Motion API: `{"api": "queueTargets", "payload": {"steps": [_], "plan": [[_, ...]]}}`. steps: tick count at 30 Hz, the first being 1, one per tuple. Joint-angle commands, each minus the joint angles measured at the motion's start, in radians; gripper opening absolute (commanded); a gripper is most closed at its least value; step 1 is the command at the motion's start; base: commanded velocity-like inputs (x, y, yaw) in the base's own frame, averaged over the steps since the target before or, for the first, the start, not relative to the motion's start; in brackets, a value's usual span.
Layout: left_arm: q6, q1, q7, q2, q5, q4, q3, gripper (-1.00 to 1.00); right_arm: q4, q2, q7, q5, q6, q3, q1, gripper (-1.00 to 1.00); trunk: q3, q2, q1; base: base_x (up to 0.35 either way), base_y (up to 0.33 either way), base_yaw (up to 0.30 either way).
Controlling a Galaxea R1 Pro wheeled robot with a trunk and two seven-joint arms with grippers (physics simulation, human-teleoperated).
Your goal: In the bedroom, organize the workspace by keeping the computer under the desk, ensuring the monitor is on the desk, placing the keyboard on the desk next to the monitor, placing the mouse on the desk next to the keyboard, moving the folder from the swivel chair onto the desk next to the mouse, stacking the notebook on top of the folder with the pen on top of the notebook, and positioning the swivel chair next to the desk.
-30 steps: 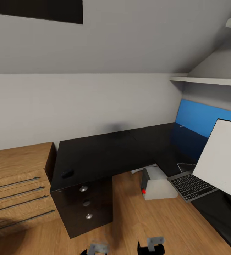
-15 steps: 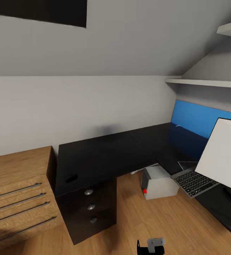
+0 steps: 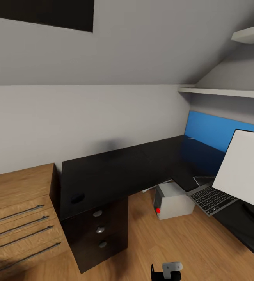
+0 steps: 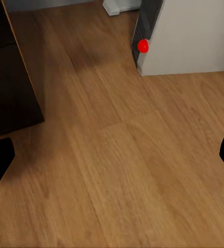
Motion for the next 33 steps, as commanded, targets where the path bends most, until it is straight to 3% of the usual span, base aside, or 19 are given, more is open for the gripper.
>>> {"api": "queueTargets", "payload": {"steps": [1,9,18,24,33], "plan": [[-0.005,-0.001,0.008,0.001,0.011,0.001,-0.008,1.00,0.002,-0.001,-0.008,0.011,-0.002,-0.003,-0.001,1.00,-0.001,-0.001,0.000,0.000,0.231,-0.207],[-0.005,-0.001,0.008,0.001,0.011,0.001,-0.009,1.00,0.002,-0.002,-0.008,0.011,-0.002,-0.003,-0.001,1.00,0.002,-0.001,0.000,0.000,0.229,-0.242],[-0.005,-0.001,0.008,0.000,0.011,0.001,-0.009,1.00,0.002,-0.005,-0.008,0.008,0.000,-0.006,-0.001,1.00,0.001,-0.001,0.000,0.000,0.027,-0.259],[-0.006,-0.001,0.009,0.000,0.010,0.001,-0.010,1.00,0.002,-0.005,-0.008,-0.018,0.001,-0.007,-0.001,1.00,-0.007,-0.001,0.000,0.000,0.001,-0.126],[-0.078,-0.001,0.009,0.001,0.011,0.002,-0.010,1.00,0.002,-0.008,-0.007,-0.025,0.000,-0.007,-0.001,1.00,-0.018,-0.001,0.000,0.000,0.153,-0.151]]}}
